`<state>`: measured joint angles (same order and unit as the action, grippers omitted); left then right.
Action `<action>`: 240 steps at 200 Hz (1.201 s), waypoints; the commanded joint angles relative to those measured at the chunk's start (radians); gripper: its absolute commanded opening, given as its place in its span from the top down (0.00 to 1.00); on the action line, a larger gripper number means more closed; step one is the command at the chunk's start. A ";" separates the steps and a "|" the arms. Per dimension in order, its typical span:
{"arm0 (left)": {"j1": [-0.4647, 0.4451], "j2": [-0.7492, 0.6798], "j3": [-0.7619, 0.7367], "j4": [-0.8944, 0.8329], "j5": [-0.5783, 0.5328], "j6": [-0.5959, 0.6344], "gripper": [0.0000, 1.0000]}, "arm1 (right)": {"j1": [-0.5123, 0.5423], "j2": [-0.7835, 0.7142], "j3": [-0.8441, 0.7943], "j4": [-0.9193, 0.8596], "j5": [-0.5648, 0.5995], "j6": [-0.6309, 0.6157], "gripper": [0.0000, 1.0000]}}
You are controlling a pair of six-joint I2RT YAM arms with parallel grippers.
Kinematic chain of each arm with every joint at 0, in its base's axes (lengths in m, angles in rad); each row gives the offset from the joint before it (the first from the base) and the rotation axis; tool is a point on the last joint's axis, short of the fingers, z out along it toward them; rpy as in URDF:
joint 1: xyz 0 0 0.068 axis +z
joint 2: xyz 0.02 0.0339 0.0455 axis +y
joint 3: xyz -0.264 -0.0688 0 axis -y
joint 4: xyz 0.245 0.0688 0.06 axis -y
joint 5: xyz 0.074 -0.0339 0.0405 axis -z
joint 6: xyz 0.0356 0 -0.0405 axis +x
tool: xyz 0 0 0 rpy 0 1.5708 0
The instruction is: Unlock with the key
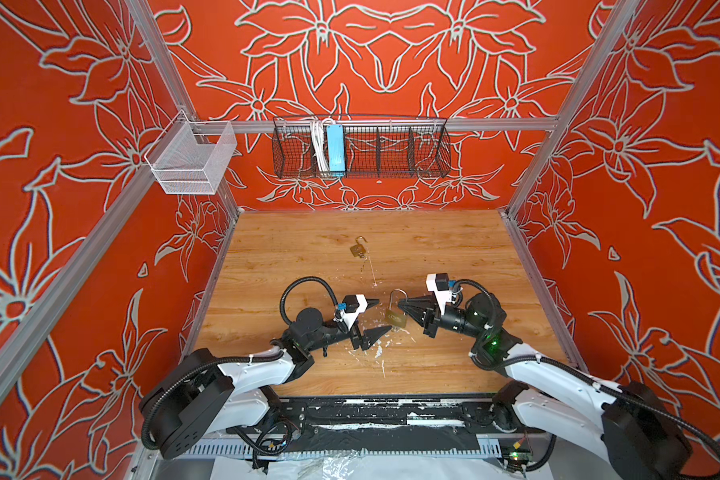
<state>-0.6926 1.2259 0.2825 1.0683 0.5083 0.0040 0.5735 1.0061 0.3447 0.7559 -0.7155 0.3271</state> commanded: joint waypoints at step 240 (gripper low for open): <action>0.007 0.115 0.147 -0.112 0.304 -0.049 0.82 | 0.039 -0.045 0.036 0.014 0.046 -0.056 1.00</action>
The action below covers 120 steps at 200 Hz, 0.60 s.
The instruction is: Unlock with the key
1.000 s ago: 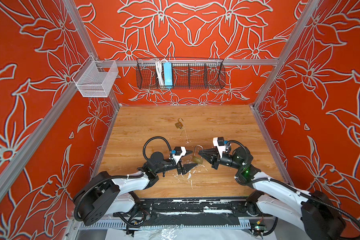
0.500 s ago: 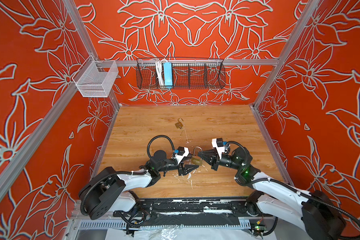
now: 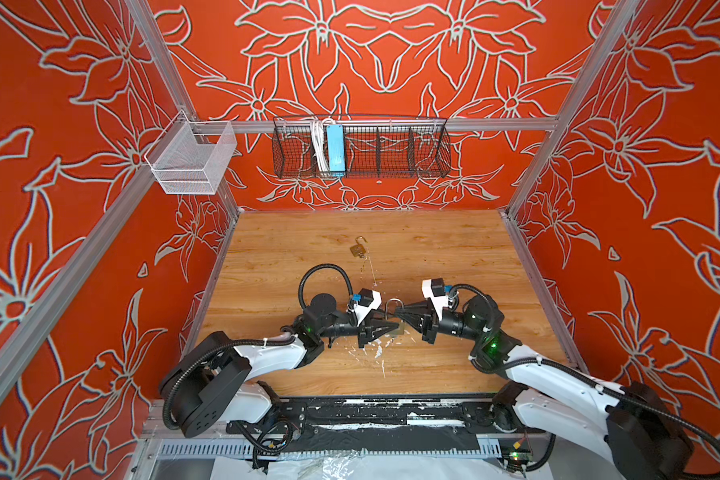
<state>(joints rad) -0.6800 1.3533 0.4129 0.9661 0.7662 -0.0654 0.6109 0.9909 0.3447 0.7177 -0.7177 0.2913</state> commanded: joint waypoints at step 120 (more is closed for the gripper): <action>-0.006 -0.052 -0.004 -0.013 -0.108 0.000 1.00 | 0.000 -0.039 0.032 0.011 0.149 -0.021 1.00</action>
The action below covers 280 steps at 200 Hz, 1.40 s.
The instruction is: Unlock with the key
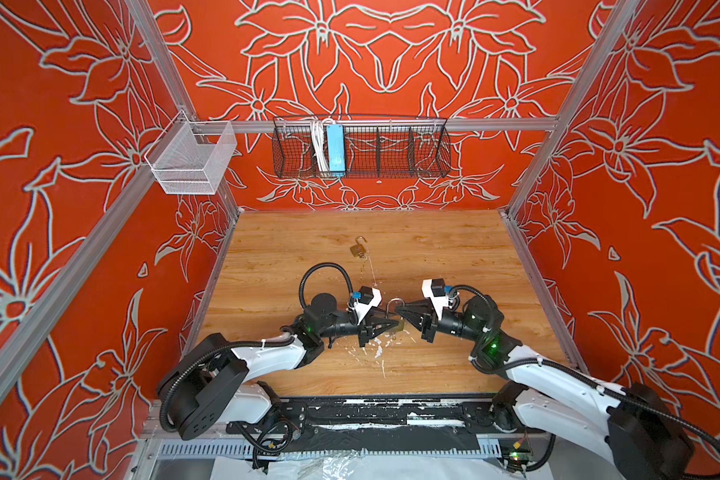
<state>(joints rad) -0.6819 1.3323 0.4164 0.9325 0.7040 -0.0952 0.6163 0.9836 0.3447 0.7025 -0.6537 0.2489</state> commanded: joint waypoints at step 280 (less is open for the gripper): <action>-0.034 0.002 -0.011 0.036 -0.323 -0.008 1.00 | 0.122 0.152 0.221 -0.302 0.443 -0.029 0.66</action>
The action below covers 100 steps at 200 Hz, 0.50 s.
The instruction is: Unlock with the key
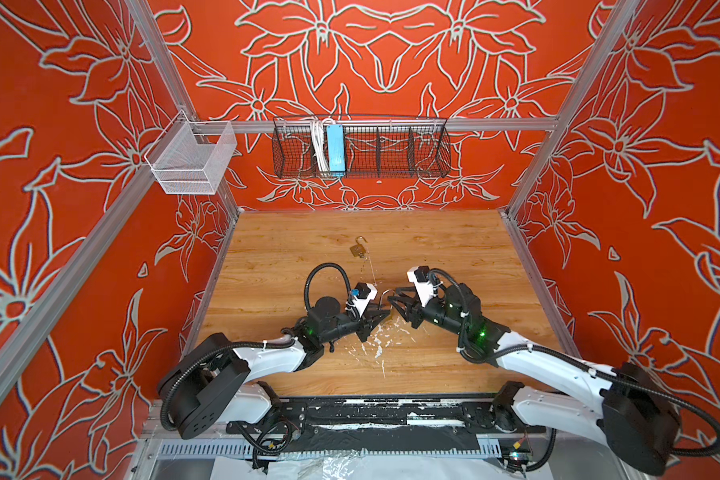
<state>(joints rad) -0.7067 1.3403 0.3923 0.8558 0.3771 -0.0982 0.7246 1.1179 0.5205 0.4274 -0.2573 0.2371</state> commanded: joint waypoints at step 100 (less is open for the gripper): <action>-0.049 0.042 -0.024 0.204 -0.216 -0.002 1.00 | 0.036 0.085 0.063 -0.030 0.135 0.018 0.98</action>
<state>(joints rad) -0.7471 1.3834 0.3733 0.9096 0.2382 -0.1024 0.7517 1.1732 0.5472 0.4057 -0.1814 0.2409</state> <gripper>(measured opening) 0.184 0.101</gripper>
